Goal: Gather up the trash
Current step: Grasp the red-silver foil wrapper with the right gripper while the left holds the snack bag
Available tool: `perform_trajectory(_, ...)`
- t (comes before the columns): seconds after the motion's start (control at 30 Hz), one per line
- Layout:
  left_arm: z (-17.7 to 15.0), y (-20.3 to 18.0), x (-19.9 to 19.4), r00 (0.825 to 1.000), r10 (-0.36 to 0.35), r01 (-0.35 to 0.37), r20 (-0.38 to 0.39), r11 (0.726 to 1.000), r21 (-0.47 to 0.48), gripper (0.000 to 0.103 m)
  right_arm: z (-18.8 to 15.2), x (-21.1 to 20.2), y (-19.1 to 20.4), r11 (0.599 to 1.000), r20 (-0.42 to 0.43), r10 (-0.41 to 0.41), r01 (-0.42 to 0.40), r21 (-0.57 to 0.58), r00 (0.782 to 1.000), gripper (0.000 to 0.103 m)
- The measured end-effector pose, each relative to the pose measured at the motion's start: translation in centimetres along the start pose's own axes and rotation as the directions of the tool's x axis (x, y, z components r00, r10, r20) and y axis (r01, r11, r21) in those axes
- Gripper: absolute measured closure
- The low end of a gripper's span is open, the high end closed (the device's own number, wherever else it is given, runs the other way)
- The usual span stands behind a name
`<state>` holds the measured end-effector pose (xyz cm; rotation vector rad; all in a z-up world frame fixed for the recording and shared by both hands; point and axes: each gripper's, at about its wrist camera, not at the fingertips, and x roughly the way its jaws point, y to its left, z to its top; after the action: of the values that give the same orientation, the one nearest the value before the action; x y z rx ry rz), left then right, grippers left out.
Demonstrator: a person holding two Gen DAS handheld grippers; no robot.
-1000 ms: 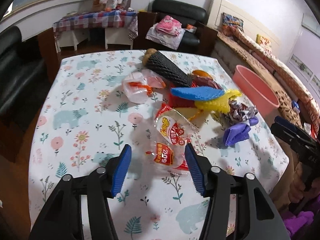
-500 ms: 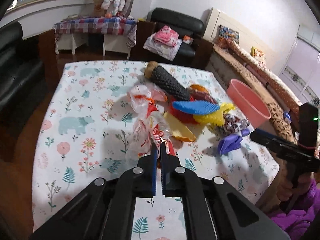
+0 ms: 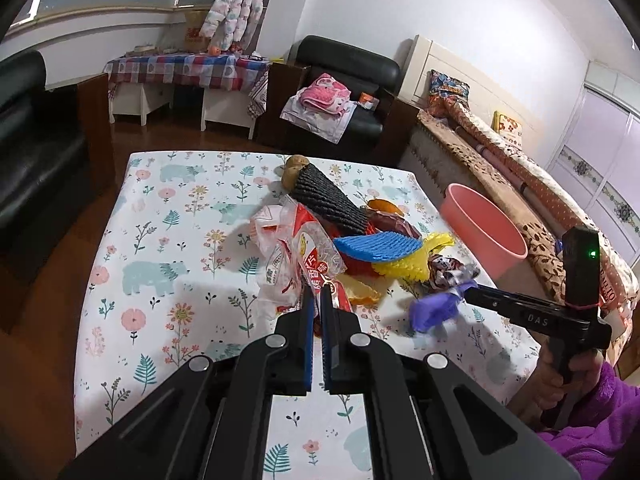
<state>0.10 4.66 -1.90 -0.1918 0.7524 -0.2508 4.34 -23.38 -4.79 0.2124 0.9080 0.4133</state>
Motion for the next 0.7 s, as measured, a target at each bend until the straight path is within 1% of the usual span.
perform_trajectory(0.03,0.1,-0.1,0.0,1.000,-0.001,0.001,-0.001,1.000,0.004,0.101,-0.1,-0.1,0.0,1.000,-0.002,0.001,-0.001,0.002,1.000,0.096)
perform_trajectory(0.13,0.1,-0.6,-0.1,1.000,-0.005,0.005,0.007,1.000,0.014,0.101,-0.4,-0.8,0.0,1.000,0.002,0.004,-0.004,-0.010,1.000,0.102)
perform_trajectory(0.37,0.5,-1.6,-0.3,1.000,-0.012,0.012,0.013,0.999,0.035,0.101,-1.0,-3.8,0.8,0.998,0.054,0.009,-0.006,-0.063,0.998,0.102)
perform_trajectory(0.47,0.7,-1.9,-0.4,1.000,-0.017,0.017,0.013,0.999,0.037,0.101,-1.2,-4.3,0.5,0.998,0.048,0.020,-0.018,-0.057,0.999,0.102)
perform_trajectory(0.57,0.7,-2.2,-0.5,1.000,-0.020,0.020,0.015,0.999,0.036,0.101,-1.1,-3.8,0.1,0.999,0.029,0.028,-0.027,-0.033,0.999,0.102)
perform_trajectory(0.6,0.7,-2.3,-0.5,1.000,-0.020,0.020,0.015,0.999,0.035,0.100,-0.9,-3.5,-0.1,1.000,0.026,0.022,-0.021,-0.022,0.999,0.100)
perform_trajectory(0.63,0.7,-2.3,-0.5,1.000,-0.021,0.020,0.014,0.999,0.035,0.100,-0.8,-3.4,-0.3,1.000,0.027,0.018,-0.018,-0.008,0.999,0.095)
perform_trajectory(0.67,0.7,-2.3,-0.5,1.000,-0.022,0.022,0.014,0.999,0.034,0.100,-0.5,-3.3,-0.6,1.000,0.032,0.020,-0.021,0.012,0.999,0.083)
perform_trajectory(0.7,0.7,-2.3,-0.5,1.000,-0.022,0.021,0.014,0.999,0.035,0.100,-0.2,-3.2,-0.9,0.999,0.036,0.024,-0.025,0.032,0.999,0.075)
